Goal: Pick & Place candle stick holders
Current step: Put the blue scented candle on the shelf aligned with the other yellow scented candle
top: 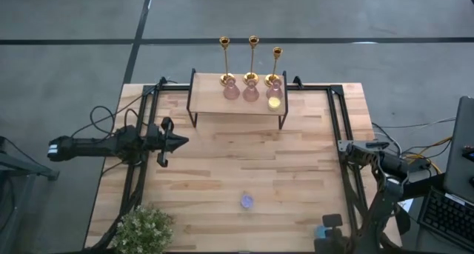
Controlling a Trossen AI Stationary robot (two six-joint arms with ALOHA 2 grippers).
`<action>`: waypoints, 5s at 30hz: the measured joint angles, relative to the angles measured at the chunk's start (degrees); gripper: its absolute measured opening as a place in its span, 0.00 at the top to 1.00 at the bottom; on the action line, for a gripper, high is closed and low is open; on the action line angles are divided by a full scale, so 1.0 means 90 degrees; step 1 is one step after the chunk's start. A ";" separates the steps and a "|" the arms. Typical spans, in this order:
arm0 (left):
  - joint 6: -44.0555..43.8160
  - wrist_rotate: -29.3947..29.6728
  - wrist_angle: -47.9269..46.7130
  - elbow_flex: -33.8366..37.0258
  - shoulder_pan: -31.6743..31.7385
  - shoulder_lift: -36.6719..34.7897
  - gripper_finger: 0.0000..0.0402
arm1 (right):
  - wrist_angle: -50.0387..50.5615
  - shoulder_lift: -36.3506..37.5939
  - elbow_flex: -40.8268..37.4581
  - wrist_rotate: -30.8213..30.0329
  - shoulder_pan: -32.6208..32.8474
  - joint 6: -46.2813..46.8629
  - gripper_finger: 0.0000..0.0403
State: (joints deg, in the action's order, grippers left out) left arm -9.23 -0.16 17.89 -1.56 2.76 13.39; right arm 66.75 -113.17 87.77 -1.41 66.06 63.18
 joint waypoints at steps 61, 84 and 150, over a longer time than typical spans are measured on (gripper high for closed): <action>0.0000 0.0000 0.0000 -0.0002 -0.0001 0.0000 0.96 | -0.0127 -0.0235 -0.0240 -0.0189 -0.0007 0.0002 0.96; 0.0000 -0.0002 0.0000 -0.0002 -0.0002 0.0000 0.96 | 0.0494 0.0606 -0.0138 -0.0441 -0.1126 -0.1504 0.98; 0.0001 0.0000 -0.0107 -0.0002 0.0000 0.0000 0.96 | 0.1049 -0.0004 0.2931 -0.0865 -0.9223 -0.9141 0.98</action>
State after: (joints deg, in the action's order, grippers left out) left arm -9.22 -0.16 16.93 -1.58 2.76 13.39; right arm 76.19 -113.21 114.15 -9.19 -16.95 -19.09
